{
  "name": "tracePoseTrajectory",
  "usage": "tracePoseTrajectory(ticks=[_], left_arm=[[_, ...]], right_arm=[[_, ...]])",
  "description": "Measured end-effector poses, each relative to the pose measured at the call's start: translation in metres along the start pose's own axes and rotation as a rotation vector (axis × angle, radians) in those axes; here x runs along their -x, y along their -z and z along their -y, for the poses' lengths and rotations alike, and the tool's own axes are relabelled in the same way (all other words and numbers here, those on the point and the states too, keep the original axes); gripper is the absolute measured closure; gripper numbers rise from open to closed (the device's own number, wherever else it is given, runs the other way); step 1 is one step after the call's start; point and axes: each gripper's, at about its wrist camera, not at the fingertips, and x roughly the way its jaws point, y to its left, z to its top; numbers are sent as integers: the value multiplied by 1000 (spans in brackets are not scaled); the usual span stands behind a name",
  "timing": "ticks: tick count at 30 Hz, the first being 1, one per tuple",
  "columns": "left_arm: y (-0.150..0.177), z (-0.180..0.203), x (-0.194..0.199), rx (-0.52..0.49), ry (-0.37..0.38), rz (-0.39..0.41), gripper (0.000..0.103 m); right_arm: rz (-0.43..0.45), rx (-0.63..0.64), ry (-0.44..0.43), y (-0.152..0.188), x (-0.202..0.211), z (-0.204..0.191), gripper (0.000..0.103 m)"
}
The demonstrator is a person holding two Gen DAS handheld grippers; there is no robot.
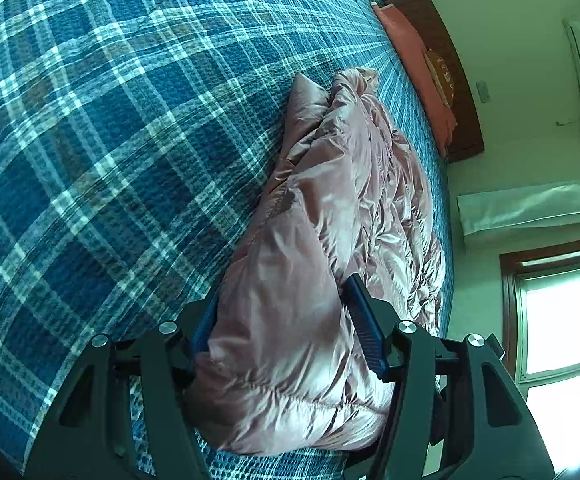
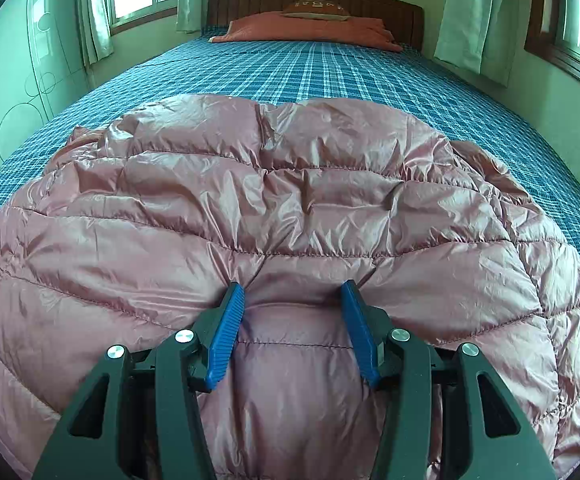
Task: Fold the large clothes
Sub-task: 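Grasp the jacket's side edge with the left tool and lift it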
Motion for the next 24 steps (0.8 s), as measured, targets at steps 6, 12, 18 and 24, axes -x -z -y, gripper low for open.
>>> tracePoseTrajectory(ticks=[6, 12, 18, 24], left_arm=[[-8, 13, -11, -23, -15, -4, 38], [-5, 34, -8, -80, 24, 24, 39], [-23, 15, -23, -10, 84, -12, 40], [-30, 33, -34, -99, 26, -29, 59]], right_arm=[[1, 0, 0, 0, 0, 0, 52], [1, 0, 1, 0, 0, 0, 52], [2, 2, 5, -1, 1, -1, 52], [3, 2, 6, -1, 1, -1, 52]])
